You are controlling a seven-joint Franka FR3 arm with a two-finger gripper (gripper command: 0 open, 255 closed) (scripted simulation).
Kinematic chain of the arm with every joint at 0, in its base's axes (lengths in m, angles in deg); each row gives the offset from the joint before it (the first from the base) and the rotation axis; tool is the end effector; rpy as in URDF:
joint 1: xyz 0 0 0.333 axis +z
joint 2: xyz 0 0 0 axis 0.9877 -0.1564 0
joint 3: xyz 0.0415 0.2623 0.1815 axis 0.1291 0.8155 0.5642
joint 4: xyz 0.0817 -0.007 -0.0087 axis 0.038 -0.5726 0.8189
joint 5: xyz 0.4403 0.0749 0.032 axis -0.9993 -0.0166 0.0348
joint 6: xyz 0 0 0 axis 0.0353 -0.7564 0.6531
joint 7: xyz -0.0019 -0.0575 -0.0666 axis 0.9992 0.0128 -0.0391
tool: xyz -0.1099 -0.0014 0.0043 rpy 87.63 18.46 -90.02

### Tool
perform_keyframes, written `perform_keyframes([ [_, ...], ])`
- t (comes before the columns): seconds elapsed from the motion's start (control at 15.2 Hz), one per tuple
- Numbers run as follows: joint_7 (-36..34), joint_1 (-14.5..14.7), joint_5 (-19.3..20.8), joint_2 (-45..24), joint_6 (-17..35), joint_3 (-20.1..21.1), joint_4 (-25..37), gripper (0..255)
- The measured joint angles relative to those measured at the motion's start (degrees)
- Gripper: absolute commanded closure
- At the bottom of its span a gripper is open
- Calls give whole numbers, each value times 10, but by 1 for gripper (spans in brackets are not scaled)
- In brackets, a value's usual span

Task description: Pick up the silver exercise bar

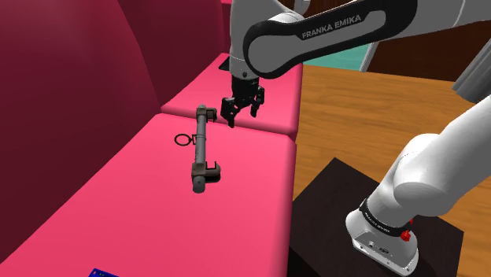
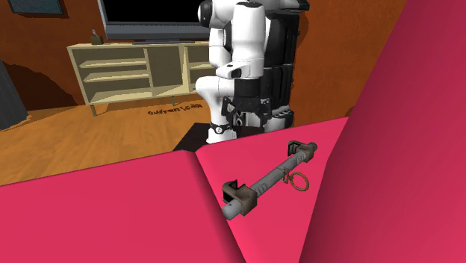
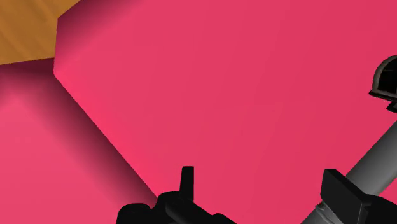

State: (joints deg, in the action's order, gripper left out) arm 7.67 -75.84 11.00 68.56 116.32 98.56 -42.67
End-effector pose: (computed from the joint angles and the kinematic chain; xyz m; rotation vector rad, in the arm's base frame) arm 0.5029 0.2016 0.4615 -3.1298 0.0997 -0.0779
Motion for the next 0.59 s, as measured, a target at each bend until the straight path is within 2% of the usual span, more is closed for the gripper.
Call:
perform_keyframes([
  [0.59,-142,25,52,-193,33,43,158,0],
])
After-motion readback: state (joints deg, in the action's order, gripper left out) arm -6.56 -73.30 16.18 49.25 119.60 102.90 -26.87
